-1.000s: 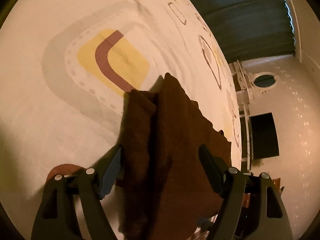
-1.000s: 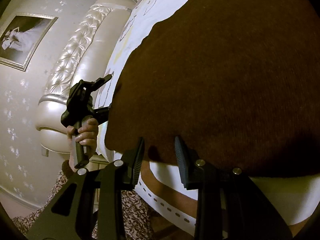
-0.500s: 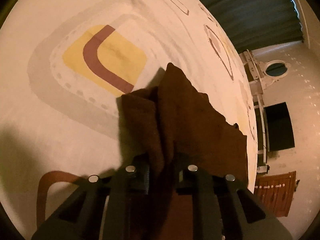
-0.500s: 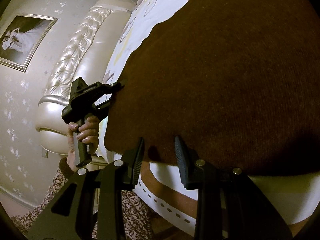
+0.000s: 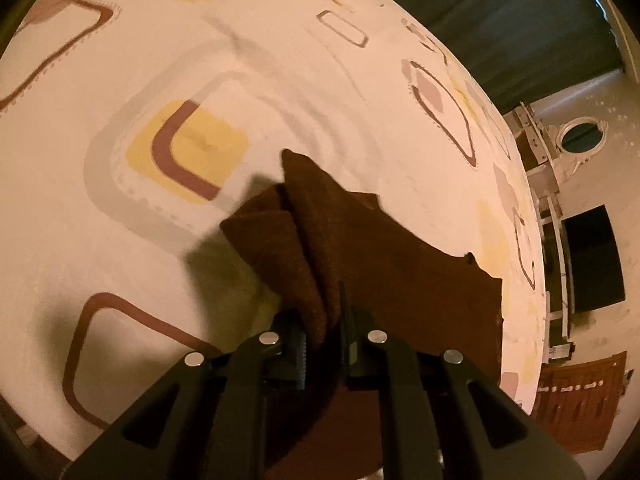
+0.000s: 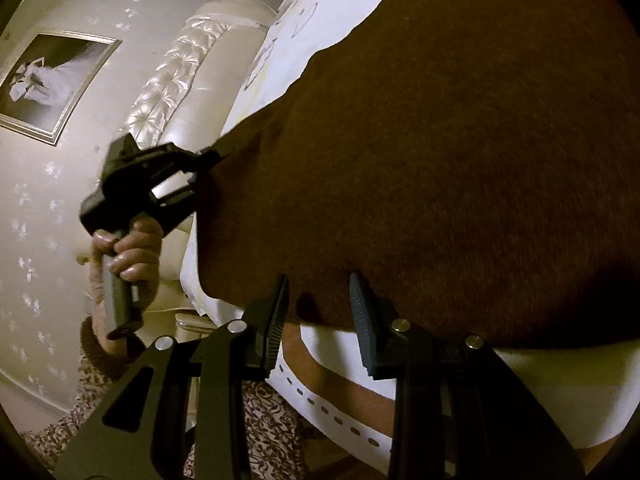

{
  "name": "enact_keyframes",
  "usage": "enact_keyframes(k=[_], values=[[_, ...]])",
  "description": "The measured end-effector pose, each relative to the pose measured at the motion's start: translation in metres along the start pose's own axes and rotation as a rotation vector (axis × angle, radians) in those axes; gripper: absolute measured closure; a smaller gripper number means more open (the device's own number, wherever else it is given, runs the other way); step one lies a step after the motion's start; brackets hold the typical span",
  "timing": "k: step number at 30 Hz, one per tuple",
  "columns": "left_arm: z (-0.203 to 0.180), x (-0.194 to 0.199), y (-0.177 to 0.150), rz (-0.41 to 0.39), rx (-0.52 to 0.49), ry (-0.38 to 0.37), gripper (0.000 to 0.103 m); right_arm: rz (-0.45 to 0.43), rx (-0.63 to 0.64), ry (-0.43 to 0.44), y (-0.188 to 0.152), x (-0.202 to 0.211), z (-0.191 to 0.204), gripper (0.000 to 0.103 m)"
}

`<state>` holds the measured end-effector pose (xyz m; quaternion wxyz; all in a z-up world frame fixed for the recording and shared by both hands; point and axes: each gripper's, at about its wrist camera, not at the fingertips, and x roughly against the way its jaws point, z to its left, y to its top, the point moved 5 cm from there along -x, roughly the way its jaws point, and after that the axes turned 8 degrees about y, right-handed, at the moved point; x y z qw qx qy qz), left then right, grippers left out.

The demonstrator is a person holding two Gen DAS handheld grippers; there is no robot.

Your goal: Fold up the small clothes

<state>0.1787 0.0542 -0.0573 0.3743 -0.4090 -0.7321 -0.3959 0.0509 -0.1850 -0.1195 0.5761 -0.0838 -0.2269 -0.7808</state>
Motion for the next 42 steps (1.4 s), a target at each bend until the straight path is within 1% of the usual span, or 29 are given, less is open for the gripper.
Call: enact_keyframes(k=[2,5,11,14,16,22,26,30,37,42], values=[[-0.012,0.004,-0.003,-0.012,-0.024,0.015,0.092,-0.001,0.004,0.008,0.0,0.001,-0.002,0.072],[-0.034,0.011,-0.009,-0.034,-0.066,0.056,0.092,-0.002,0.01,0.022,-0.001,0.002,-0.002,0.072],[-0.071,0.014,-0.019,-0.048,-0.113,0.105,0.092,-0.007,-0.008,0.059,-0.001,0.006,-0.003,0.071],[-0.088,0.014,-0.025,-0.058,-0.14,0.126,0.092,0.004,-0.01,0.075,-0.002,0.011,0.0,0.067],[-0.102,0.012,-0.03,-0.062,-0.16,0.14,0.092,0.01,-0.004,0.084,-0.002,0.015,0.002,0.063],[-0.136,0.0,-0.048,-0.055,-0.198,0.166,0.092,0.028,-0.004,0.09,-0.003,0.03,0.001,0.059],[-0.155,-0.011,-0.059,-0.048,-0.216,0.184,0.092,0.031,0.022,0.053,0.0,0.054,-0.003,0.058],[-0.175,-0.022,-0.069,-0.042,-0.23,0.196,0.092,0.003,0.017,0.032,0.008,0.084,-0.011,0.056],[-0.215,-0.045,-0.089,-0.017,-0.262,0.19,0.092,-0.078,-0.01,0.021,0.011,0.139,-0.03,0.055],[-0.242,-0.061,-0.109,-0.002,-0.297,0.201,0.092,-0.143,-0.053,0.031,0.007,0.166,-0.046,0.055]])
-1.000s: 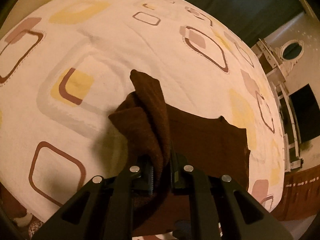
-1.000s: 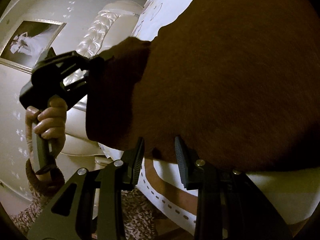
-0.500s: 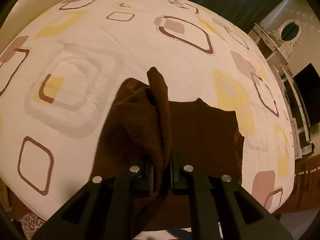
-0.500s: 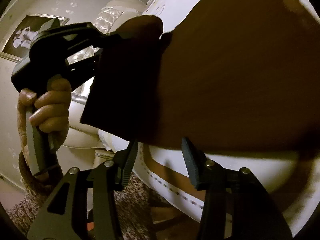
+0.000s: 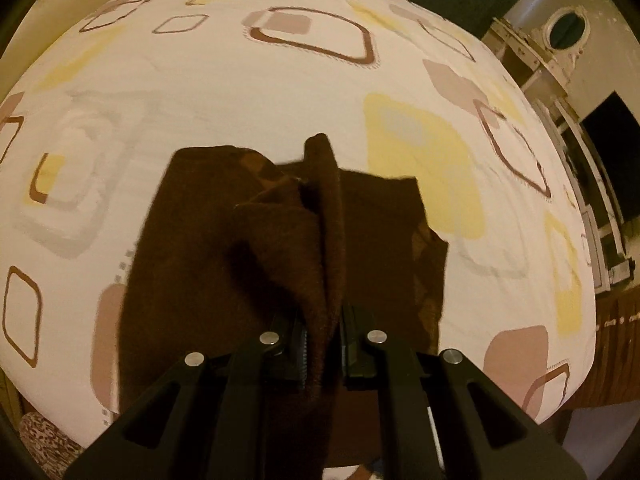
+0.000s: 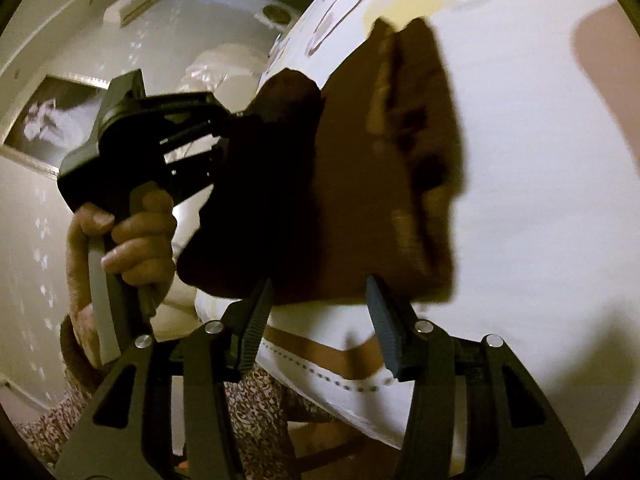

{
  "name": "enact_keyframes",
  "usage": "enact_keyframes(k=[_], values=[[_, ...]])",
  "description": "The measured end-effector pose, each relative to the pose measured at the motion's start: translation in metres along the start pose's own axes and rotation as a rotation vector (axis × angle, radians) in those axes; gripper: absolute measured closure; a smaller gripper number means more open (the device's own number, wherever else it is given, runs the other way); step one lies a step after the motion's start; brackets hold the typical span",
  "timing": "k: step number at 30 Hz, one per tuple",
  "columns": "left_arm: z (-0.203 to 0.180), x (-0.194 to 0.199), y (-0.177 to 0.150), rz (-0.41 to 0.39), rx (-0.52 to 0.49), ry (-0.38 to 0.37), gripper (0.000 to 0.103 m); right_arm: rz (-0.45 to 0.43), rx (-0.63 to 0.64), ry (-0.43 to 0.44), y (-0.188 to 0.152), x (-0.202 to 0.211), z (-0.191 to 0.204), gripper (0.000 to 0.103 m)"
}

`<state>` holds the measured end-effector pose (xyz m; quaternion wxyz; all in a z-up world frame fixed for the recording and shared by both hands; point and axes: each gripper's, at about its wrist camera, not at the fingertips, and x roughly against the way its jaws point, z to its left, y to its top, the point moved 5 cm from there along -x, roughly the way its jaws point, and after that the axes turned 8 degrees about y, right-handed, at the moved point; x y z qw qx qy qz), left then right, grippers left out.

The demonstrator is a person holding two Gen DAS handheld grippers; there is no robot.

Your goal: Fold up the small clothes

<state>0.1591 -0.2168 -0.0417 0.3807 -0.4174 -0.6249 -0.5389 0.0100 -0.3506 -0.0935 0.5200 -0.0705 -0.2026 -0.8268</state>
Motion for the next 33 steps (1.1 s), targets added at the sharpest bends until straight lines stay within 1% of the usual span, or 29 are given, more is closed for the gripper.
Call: enact_keyframes(k=[4,8,10,14,15,21,29,31,33], values=[[-0.014,-0.011,-0.007,-0.007,-0.025,0.043,0.092,-0.044,-0.036,0.012,0.0,0.018,-0.014,0.055],[-0.018,-0.021,-0.011,-0.01,-0.029,0.081,0.092,-0.074,-0.033,0.027,-0.006,0.029,-0.018,0.055],[-0.02,-0.024,-0.013,-0.017,-0.032,0.107,0.092,-0.082,-0.03,0.034,-0.014,0.039,-0.024,0.055],[-0.025,-0.027,-0.016,-0.027,-0.041,0.131,0.092,-0.088,-0.029,0.044,-0.016,0.04,-0.025,0.055],[-0.025,-0.029,-0.018,-0.028,-0.041,0.136,0.092,-0.088,-0.031,0.046,-0.008,0.037,-0.024,0.055],[-0.029,-0.034,-0.022,-0.037,-0.057,0.164,0.091,-0.098,-0.045,0.064,-0.007,0.04,-0.024,0.055],[-0.036,-0.036,-0.026,-0.053,-0.079,0.183,0.09,-0.103,-0.048,0.053,-0.004,0.042,-0.024,0.055],[-0.04,-0.036,-0.027,-0.052,-0.08,0.172,0.083,-0.109,-0.048,0.043,-0.003,0.045,-0.024,0.055],[-0.044,-0.033,-0.027,-0.055,-0.087,0.155,0.082,-0.113,-0.051,0.036,-0.002,0.048,-0.025,0.055]])
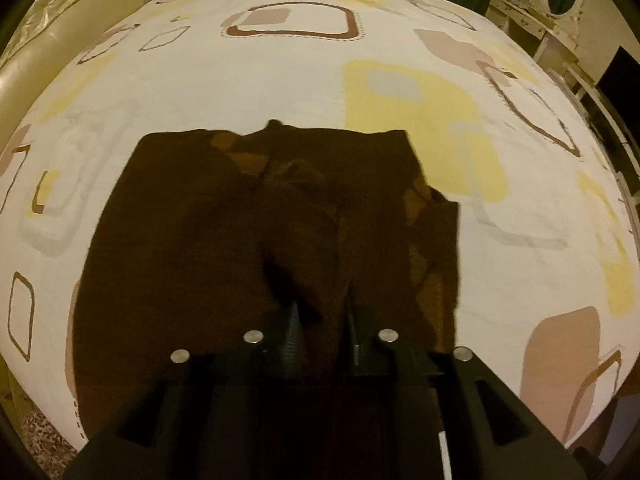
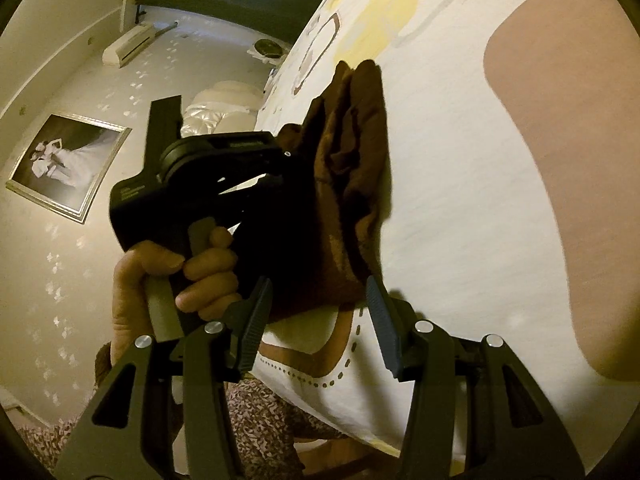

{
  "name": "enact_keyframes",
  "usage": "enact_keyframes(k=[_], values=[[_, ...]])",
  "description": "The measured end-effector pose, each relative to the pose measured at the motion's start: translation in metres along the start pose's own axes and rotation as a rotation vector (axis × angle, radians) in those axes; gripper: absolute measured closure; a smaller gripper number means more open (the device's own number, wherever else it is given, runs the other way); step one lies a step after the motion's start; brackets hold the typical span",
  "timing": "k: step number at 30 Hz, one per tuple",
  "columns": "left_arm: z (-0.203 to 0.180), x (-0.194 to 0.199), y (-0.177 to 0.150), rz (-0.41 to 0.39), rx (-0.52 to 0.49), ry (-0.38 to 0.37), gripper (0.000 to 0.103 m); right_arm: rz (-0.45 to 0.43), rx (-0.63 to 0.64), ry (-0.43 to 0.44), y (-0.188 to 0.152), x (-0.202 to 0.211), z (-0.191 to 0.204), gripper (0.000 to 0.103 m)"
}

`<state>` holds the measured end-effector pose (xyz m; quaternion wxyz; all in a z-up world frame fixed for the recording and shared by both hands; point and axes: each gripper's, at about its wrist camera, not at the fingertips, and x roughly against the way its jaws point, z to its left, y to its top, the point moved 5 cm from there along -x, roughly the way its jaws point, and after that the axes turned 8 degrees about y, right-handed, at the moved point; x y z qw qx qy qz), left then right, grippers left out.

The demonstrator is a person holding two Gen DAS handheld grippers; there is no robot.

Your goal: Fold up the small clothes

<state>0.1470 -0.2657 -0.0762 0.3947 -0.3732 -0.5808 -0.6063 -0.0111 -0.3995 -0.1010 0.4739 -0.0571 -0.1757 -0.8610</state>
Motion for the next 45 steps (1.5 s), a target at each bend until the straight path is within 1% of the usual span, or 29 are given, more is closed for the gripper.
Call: enact_keyframes(k=[2,3,5,7,8,9,10,11,12,13,14,16,18,20,22,23,26,27,29,32,36,38,40,45], values=[[-0.002,0.004,-0.001,-0.003,0.004,-0.025,0.076,-0.007,0.003,-0.018,0.001,0.005,0.0,0.055],[-0.003,0.006,-0.001,0.0,0.009,-0.049,0.071,-0.011,0.003,-0.025,0.002,0.007,-0.001,0.055],[-0.006,0.013,-0.003,0.014,0.022,-0.133,0.067,-0.023,0.003,-0.046,0.003,0.014,-0.002,0.054],[-0.008,0.024,-0.007,0.03,0.036,-0.242,0.066,-0.035,0.005,-0.069,0.003,0.022,-0.003,0.054],[-0.008,0.034,-0.01,0.031,0.032,-0.303,0.066,-0.041,0.005,-0.078,0.004,0.025,-0.003,0.053],[-0.007,0.042,-0.012,0.021,0.026,-0.335,0.063,-0.052,0.006,-0.088,0.005,0.03,-0.003,0.053],[-0.003,0.052,-0.012,0.003,0.02,-0.361,0.054,-0.059,0.007,-0.096,0.006,0.034,-0.002,0.052],[0.006,0.066,-0.013,-0.029,0.017,-0.392,0.05,-0.065,0.009,-0.101,0.007,0.037,-0.001,0.052],[0.013,0.076,-0.014,-0.057,0.021,-0.416,0.04,-0.074,0.012,-0.111,0.009,0.041,0.001,0.052],[0.023,0.085,-0.014,-0.086,0.027,-0.437,0.033,-0.079,0.014,-0.115,0.01,0.043,0.002,0.052],[0.034,0.094,-0.014,-0.113,0.036,-0.446,0.031,-0.087,0.014,-0.113,0.012,0.047,0.005,0.052],[0.068,0.105,-0.013,-0.175,0.058,-0.438,0.028,-0.094,0.016,-0.108,0.015,0.049,0.011,0.052],[0.098,0.104,-0.014,-0.211,0.068,-0.397,0.028,-0.095,0.026,-0.094,0.019,0.049,0.022,0.052],[0.133,0.093,-0.02,-0.235,0.099,-0.334,0.027,-0.08,0.043,-0.076,0.023,0.041,0.035,0.051],[0.158,0.077,-0.025,-0.226,0.13,-0.287,0.027,-0.067,0.052,-0.065,0.026,0.032,0.043,0.051],[0.174,0.066,-0.031,-0.212,0.161,-0.264,0.027,-0.054,0.051,-0.055,0.028,0.022,0.048,0.051],[0.201,0.043,-0.044,-0.17,0.223,-0.251,0.027,0.001,0.037,-0.026,0.032,-0.006,0.055,0.05],[0.208,0.035,-0.048,-0.154,0.244,-0.247,0.027,0.007,0.039,-0.036,0.035,-0.015,0.056,0.05],[0.217,0.021,-0.053,-0.124,0.271,-0.251,0.027,0.021,0.032,-0.049,0.045,-0.037,0.055,0.05],[0.223,0.014,-0.057,-0.107,0.286,-0.265,0.027,0.026,-0.003,-0.065,0.063,-0.065,0.049,0.05],[0.219,0.012,-0.056,-0.112,0.282,-0.299,0.027,0.03,0.015,-0.153,0.089,-0.095,0.041,0.05],[0.22,0.006,-0.059,-0.102,0.274,-0.316,0.027,0.023,0.03,-0.221,0.104,-0.107,0.035,0.05],[0.215,0.002,-0.06,-0.093,0.265,-0.331,0.027,0.021,0.029,-0.252,0.113,-0.116,0.027,0.05],[0.213,-0.002,-0.064,-0.09,0.262,-0.353,0.026,0.034,0.002,-0.231,0.12,-0.132,0.011,0.05]])
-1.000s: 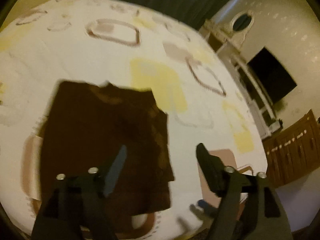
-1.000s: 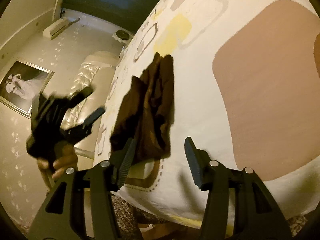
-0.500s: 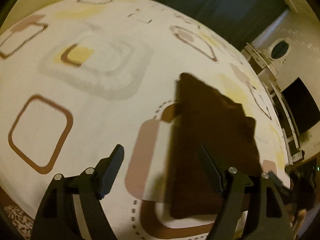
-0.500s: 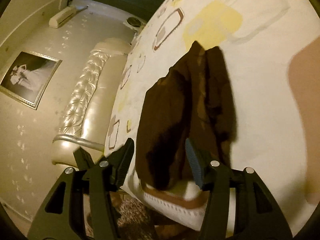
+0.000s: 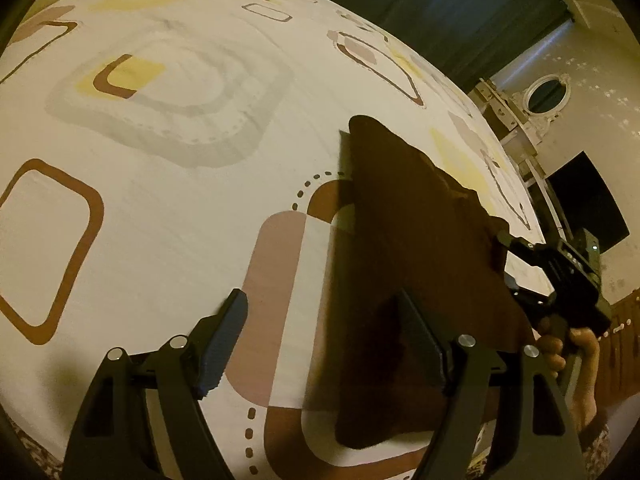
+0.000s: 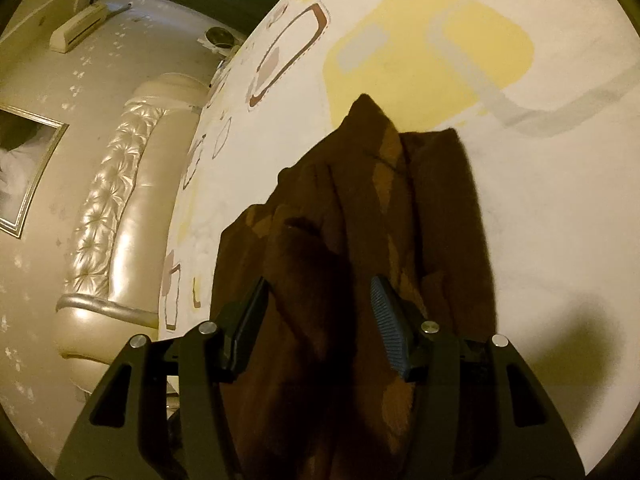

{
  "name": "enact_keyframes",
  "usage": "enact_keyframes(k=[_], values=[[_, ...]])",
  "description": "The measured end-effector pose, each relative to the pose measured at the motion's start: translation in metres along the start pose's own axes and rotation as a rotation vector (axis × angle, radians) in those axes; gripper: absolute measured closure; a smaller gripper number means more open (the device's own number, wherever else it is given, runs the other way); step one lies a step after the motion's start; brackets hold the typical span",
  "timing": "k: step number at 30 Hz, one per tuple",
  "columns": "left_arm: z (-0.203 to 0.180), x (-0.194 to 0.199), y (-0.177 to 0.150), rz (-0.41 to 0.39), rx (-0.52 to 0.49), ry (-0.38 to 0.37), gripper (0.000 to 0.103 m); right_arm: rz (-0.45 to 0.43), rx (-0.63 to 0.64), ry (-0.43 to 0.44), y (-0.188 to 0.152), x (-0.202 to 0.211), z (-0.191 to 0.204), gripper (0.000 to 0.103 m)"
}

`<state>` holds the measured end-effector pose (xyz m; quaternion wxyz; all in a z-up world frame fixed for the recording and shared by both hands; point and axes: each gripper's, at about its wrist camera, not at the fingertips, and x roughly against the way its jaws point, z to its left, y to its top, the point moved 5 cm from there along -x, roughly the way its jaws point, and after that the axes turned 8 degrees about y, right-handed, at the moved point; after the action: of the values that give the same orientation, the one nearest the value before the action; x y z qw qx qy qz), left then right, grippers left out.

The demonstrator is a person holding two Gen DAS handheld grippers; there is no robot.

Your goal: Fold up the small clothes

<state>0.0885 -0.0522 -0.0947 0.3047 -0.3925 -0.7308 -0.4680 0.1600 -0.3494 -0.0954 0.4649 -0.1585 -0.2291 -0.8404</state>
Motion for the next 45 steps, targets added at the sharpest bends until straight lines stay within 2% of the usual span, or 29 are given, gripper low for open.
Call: enact_keyframes(k=[3,5,8,10,13,19,21,24,28,33,36,39,45], values=[[0.002,0.0,0.0,0.005,0.016,-0.014,0.025,0.017,0.0,0.051,-0.002,-0.006,0.0,0.05],[0.003,0.0,0.0,0.009,0.027,-0.021,0.025,0.037,0.025,0.056,-0.003,-0.01,0.002,0.052],[0.004,0.0,-0.001,0.008,0.033,-0.024,0.024,0.064,0.046,0.048,-0.004,-0.013,0.004,0.069],[0.003,0.001,-0.001,0.007,0.027,-0.021,0.024,0.079,0.073,0.034,-0.006,-0.014,0.006,0.088],[0.0,0.003,0.0,0.006,0.017,-0.022,0.024,0.069,0.125,0.01,-0.004,-0.009,0.016,0.093],[-0.014,0.012,0.008,-0.036,-0.014,-0.025,0.024,-0.016,0.26,0.02,0.013,0.015,0.057,0.094],[-0.021,0.011,0.011,-0.038,-0.036,-0.026,0.024,-0.039,0.27,0.014,0.023,0.021,0.058,0.094],[-0.032,0.005,0.013,-0.028,-0.066,-0.031,0.024,-0.047,0.223,-0.001,0.037,0.025,0.039,0.094],[-0.037,-0.01,0.007,-0.002,-0.098,-0.008,0.024,-0.029,0.134,-0.073,0.041,0.017,-0.006,0.094],[-0.03,-0.02,0.003,0.027,-0.074,-0.025,0.023,-0.033,0.053,-0.013,0.035,0.014,-0.027,0.092],[-0.027,-0.016,0.004,0.032,-0.057,-0.043,0.023,-0.051,0.019,0.014,0.033,0.025,-0.026,0.085],[-0.021,-0.011,0.001,0.041,-0.039,-0.081,0.024,-0.083,0.015,0.072,0.025,0.051,-0.016,0.073],[-0.012,0.003,-0.012,0.04,-0.043,-0.108,0.024,-0.052,0.026,0.101,-0.033,0.097,-0.006,0.067]])
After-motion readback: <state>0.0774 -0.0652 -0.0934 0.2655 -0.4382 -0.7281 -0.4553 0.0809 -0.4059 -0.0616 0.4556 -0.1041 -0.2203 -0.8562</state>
